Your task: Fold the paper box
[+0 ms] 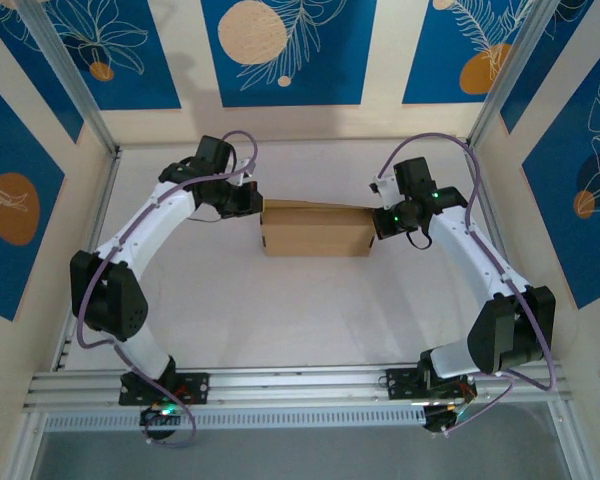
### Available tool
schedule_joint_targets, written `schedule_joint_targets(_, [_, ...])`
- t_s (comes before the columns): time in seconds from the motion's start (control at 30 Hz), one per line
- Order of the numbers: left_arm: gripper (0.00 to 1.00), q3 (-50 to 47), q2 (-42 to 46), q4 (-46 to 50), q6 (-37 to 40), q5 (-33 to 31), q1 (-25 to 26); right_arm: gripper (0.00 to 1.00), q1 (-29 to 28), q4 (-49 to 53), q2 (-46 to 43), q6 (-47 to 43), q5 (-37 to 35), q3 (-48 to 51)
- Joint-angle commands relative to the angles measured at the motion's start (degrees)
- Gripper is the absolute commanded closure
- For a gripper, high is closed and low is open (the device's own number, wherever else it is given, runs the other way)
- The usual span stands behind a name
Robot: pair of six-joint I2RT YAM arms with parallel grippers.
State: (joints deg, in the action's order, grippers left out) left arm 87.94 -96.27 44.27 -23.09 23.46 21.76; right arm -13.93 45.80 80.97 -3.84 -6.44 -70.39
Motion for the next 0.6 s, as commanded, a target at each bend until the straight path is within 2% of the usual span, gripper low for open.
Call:
schedule_joint_targets(0.0, [1.00,-0.73,0.83,1.68,3.41,-3.35,-0.40,1.00,-0.58,2.11,0.66,-0.66,0.56,1.17])
schedule_joint_targets(0.17, [1.00,-1.85,2.01,1.81,6.04,-7.45,-0.40,1.00,-0.58,1.94,0.35,-0.65,0.21,1.38])
schedule_joint_targets(0.27, [1.00,-3.04,2.29,0.77,5.73,-7.16,-0.40,1.00,-0.61,1.99,0.25,-0.60,0.20,1.21])
schedule_joint_targets(0.57, [1.00,-13.38,6.43,-10.34,2.52,-7.47,0.69,1.00,-0.60,-0.05,-1.81,1.31,0.56,3.69])
